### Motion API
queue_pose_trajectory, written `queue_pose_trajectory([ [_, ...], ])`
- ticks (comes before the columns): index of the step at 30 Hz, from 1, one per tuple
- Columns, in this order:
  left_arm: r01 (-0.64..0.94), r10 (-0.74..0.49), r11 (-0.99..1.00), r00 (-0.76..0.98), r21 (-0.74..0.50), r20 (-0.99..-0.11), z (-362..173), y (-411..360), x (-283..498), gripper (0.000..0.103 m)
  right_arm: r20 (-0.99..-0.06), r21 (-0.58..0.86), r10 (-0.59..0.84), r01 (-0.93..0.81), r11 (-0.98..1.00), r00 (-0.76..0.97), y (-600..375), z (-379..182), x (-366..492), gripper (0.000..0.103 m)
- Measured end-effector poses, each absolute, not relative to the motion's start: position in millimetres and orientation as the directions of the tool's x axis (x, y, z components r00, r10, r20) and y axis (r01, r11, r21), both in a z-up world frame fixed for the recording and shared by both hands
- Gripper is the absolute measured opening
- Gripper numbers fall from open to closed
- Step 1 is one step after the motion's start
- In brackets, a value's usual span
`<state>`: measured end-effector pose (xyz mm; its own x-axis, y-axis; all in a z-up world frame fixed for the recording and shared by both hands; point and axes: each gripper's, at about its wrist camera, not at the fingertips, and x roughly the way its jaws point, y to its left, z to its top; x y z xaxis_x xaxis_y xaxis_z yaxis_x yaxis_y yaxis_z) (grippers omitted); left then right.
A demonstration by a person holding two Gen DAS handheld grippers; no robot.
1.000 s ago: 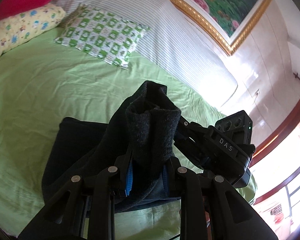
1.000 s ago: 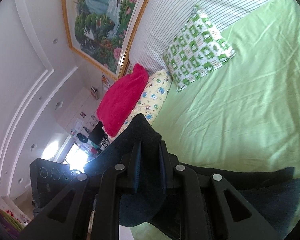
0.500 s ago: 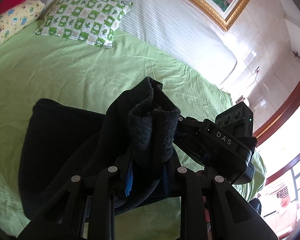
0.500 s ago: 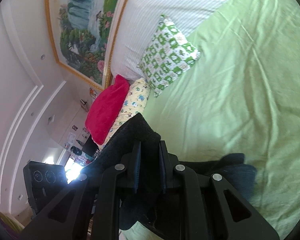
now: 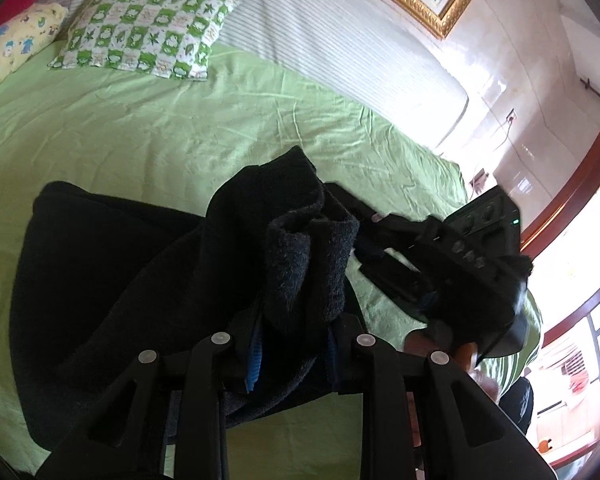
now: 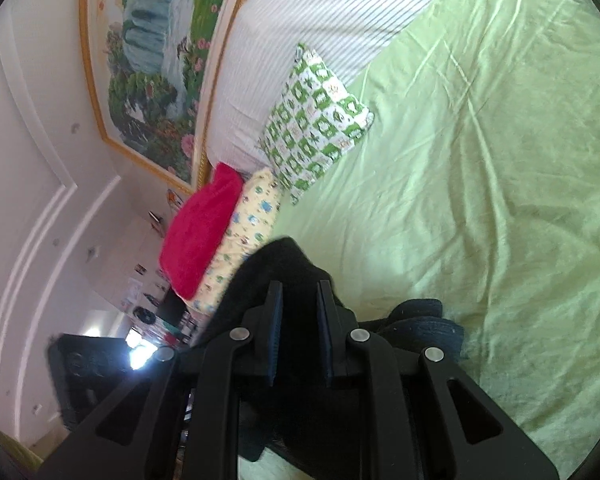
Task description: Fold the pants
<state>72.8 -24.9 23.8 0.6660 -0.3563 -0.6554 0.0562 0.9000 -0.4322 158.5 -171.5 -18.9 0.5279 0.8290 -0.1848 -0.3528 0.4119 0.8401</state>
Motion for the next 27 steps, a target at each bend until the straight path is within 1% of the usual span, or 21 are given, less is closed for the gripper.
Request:
queue_pose_trajectory([
  [6,0.081,-0.352,0.912,0.658,-0.402,-0.666,20.7,-38.7,73.1,0.028,-0.185,0.826,0.804,-0.353,0.439,0.565,-187.2,-8.5,146.0,0.018],
  [9,0.111,-0.361,0.916,0.651,-0.386,-0.668,20.7,-47.9,71.5,0.04,-0.184,0.818,0.794,-0.357,0.45,0.58,-193.6,-2.1,138.0,0.018],
  [11,0.138,-0.399,0.903,0.622,-0.406,-0.674,18.2,-52.8,71.9,0.053,-0.19,0.813,0.785,-0.353,0.462,0.59,-196.3,1.6,134.3,0.018],
  [13,0.153,-0.428,0.89,0.61,-0.43,-0.667,17.2,-54.9,70.2,0.056,-0.203,0.806,0.769,-0.343,0.483,0.606,-199.0,5.6,129.9,0.019],
  [14,0.156,-0.431,0.888,0.61,-0.432,-0.665,17.2,-55.3,68.1,0.056,-0.214,0.801,0.76,-0.335,0.497,0.614,-200.8,7.4,127.9,0.019],
  [16,0.162,-0.434,0.888,0.607,-0.431,-0.665,17.7,-54.2,65.1,0.057,-0.229,0.795,0.747,-0.323,0.514,0.624,-203.9,9.3,124.7,0.023],
  [17,0.161,-0.438,0.885,0.606,-0.437,-0.664,18.3,-52.0,63.3,0.058,-0.236,0.793,0.739,-0.315,0.522,0.63,-205.0,9.8,123.2,0.032],
  [18,0.16,-0.445,0.88,0.608,-0.447,-0.657,19.3,-49.0,60.7,0.058,-0.244,0.788,0.727,-0.305,0.534,0.642,-207.7,9.9,119.8,0.044],
  [20,0.148,-0.446,0.875,0.618,-0.461,-0.648,22.3,-41.4,56.4,0.061,-0.249,0.78,0.713,-0.3,0.549,0.656,-209.4,12.1,115.7,0.055],
  [27,0.11,-0.447,0.853,0.658,-0.51,-0.606,35.1,-15.1,44.5,0.064,-0.299,0.738,0.676,-0.286,0.611,0.673,-199.5,23.6,104.9,0.057],
])
